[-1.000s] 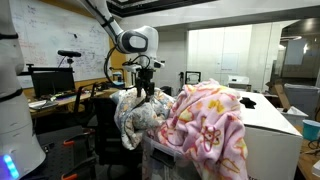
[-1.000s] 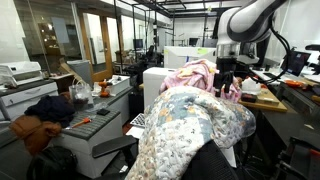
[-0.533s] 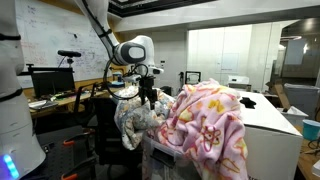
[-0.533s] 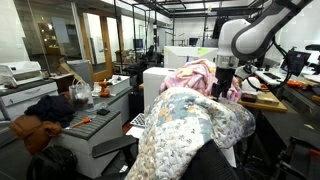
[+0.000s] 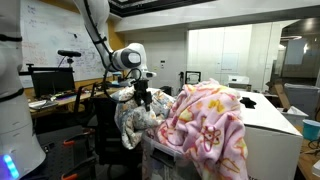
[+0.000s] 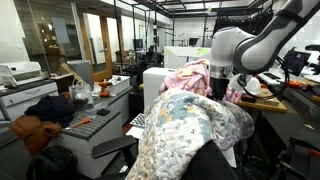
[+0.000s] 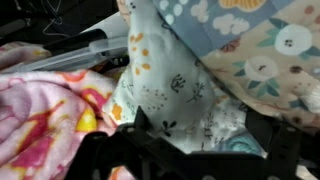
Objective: Move the blanket to the chair
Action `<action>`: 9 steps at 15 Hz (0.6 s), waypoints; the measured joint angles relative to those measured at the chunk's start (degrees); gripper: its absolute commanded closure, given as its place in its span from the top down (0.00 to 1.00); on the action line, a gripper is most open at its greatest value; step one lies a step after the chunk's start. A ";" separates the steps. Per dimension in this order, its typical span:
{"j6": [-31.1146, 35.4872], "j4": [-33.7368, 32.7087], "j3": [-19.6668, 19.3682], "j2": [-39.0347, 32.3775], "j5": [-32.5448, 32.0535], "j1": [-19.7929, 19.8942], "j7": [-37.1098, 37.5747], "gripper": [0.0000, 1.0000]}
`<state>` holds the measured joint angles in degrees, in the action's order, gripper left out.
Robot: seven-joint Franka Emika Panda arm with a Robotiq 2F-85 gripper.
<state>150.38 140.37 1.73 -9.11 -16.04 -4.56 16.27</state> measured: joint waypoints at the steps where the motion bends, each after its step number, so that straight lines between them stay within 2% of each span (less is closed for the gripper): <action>1: -0.09 0.00 1.21 -0.08 4.15 0.00 -3.43 1.00; 5: -3.10 -1.03 9.80 -0.03 24.18 4.45 -21.09 1.00; 7: -6.77 -2.39 10.00 0.33 30.56 4.36 -27.76 1.00; 9: -10.52 -3.54 9.83 0.95 33.87 4.38 -31.80 1.00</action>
<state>139.86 136.83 11.56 -8.15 17.83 -0.18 -15.53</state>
